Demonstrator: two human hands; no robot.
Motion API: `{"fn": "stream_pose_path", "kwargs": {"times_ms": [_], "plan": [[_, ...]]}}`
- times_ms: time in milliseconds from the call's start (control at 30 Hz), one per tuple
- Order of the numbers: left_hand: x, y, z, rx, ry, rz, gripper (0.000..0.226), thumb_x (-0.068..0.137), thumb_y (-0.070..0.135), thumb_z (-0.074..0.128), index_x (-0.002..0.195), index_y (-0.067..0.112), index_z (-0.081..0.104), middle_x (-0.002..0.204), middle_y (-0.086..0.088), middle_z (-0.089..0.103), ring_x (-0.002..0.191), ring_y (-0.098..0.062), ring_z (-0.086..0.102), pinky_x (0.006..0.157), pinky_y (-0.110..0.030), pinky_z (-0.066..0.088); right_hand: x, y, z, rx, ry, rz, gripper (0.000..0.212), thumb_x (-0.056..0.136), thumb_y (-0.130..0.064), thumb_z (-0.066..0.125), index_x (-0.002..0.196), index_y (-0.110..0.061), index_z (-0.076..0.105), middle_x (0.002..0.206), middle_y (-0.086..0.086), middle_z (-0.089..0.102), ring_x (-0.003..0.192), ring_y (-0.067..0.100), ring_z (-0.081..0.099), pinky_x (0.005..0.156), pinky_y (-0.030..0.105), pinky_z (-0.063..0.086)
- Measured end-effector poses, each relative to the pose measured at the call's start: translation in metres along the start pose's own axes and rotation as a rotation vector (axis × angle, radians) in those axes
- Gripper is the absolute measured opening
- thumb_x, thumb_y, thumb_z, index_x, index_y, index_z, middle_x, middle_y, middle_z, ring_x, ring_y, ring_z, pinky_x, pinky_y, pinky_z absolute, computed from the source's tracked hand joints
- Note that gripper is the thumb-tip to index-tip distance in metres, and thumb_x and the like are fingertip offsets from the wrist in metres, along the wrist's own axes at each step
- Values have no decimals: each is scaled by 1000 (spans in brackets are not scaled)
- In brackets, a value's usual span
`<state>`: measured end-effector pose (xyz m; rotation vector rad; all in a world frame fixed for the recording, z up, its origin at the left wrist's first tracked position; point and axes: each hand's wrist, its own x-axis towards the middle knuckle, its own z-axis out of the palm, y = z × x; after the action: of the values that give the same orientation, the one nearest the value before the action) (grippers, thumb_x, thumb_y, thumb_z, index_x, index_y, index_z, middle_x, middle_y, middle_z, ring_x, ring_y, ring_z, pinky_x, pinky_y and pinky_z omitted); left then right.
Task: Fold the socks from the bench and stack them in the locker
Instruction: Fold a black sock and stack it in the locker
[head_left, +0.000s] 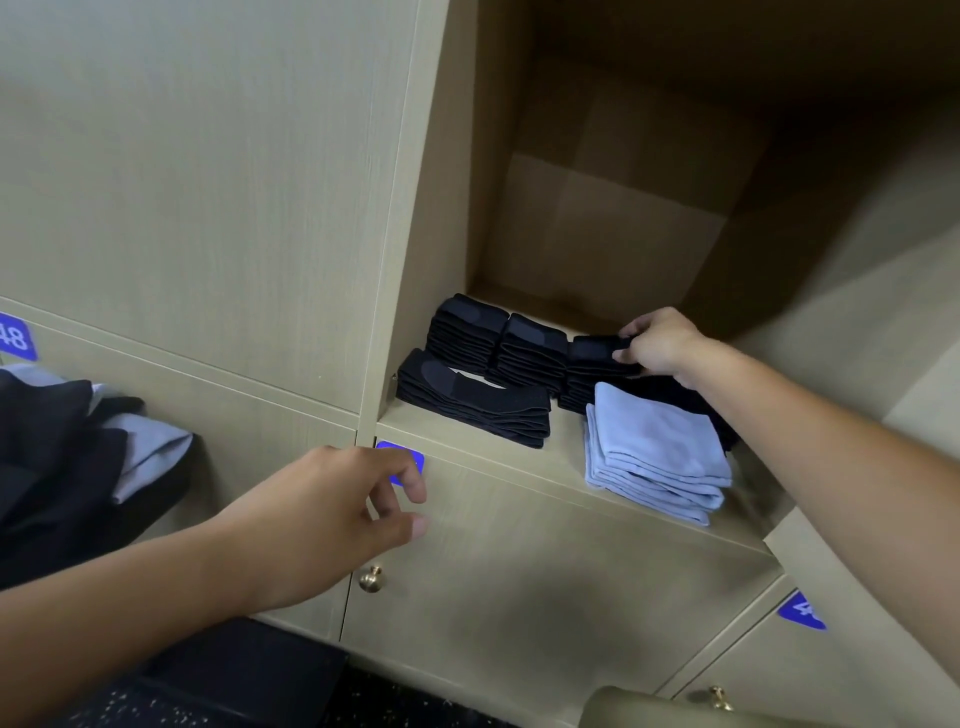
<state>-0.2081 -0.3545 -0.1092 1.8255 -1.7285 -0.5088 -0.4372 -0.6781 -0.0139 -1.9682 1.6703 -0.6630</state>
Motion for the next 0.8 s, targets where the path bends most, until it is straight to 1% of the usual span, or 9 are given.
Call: {"fn": "stream_pose_path", "kwargs": {"times_ms": [67, 167, 267, 333, 400, 467, 533, 633, 800], "plan": [[0, -1, 0, 1, 4, -2, 13, 90, 50, 69, 96, 42, 60, 90, 27, 67, 77, -2, 65, 71, -17, 49, -3, -8, 0, -191, 0, -39, 32, 88, -6, 77, 119, -8, 68, 119, 11, 66, 107, 27, 65, 92, 30, 54], [-1, -1, -1, 10, -3, 7, 13, 90, 50, 68, 96, 41, 61, 88, 24, 68, 77, -1, 65, 71, -17, 50, -7, -19, 5, -405, -22, -63, 34, 93, -13, 72, 126, -7, 67, 127, 10, 65, 119, 29, 62, 92, 27, 48], [-1, -1, -3, 20, -7, 8, 12, 91, 51, 68, 96, 42, 61, 86, 21, 69, 78, 0, 64, 71, -16, 48, -11, -20, 11, -599, -37, -93, 33, 97, -14, 61, 129, -5, 63, 132, 10, 64, 120, 31, 62, 101, 32, 50], [-2, -2, -5, 22, -4, 7, 13, 90, 51, 68, 95, 42, 61, 87, 22, 69, 77, -1, 64, 70, -16, 48, -7, -13, 14, -651, -23, -130, 36, 97, -15, 58, 133, -9, 60, 133, 10, 62, 121, 31, 60, 106, 35, 45], [-3, -3, -7, 22, 1, 6, 13, 90, 52, 68, 96, 42, 62, 89, 28, 67, 77, -3, 64, 71, -18, 50, -6, -11, 14, -647, -12, -145, 35, 99, -15, 53, 133, -14, 60, 133, 7, 61, 122, 30, 58, 110, 37, 36], [-4, -5, -9, 20, -1, -2, 14, 90, 53, 69, 96, 42, 62, 92, 33, 65, 77, -4, 64, 73, -22, 52, -10, -13, 10, -640, -16, -172, 34, 100, -12, 50, 130, -16, 65, 135, 6, 60, 122, 30, 57, 111, 37, 37], [-5, -6, -12, 18, 0, -5, 14, 90, 52, 69, 96, 41, 62, 90, 33, 65, 75, -5, 64, 74, -25, 53, -14, -16, 6, -573, -35, -185, 26, 98, -12, 58, 121, -16, 71, 130, 9, 64, 120, 31, 59, 102, 32, 45], [-8, -6, -20, 21, 22, -15, 14, 89, 52, 69, 94, 40, 64, 88, 30, 67, 73, -6, 65, 73, -26, 53, -31, -19, 2, -409, -4, -240, 8, 96, -17, 66, 101, -17, 72, 115, 9, 69, 109, 28, 63, 85, 28, 45], [-13, -4, -35, 14, 34, -34, 12, 90, 49, 69, 89, 37, 67, 84, 30, 68, 73, -7, 66, 73, -29, 54, -82, -26, 12, -296, 10, -407, 11, 97, -20, 63, 95, -19, 73, 95, -1, 71, 92, 19, 65, 73, 26, 46]]}}
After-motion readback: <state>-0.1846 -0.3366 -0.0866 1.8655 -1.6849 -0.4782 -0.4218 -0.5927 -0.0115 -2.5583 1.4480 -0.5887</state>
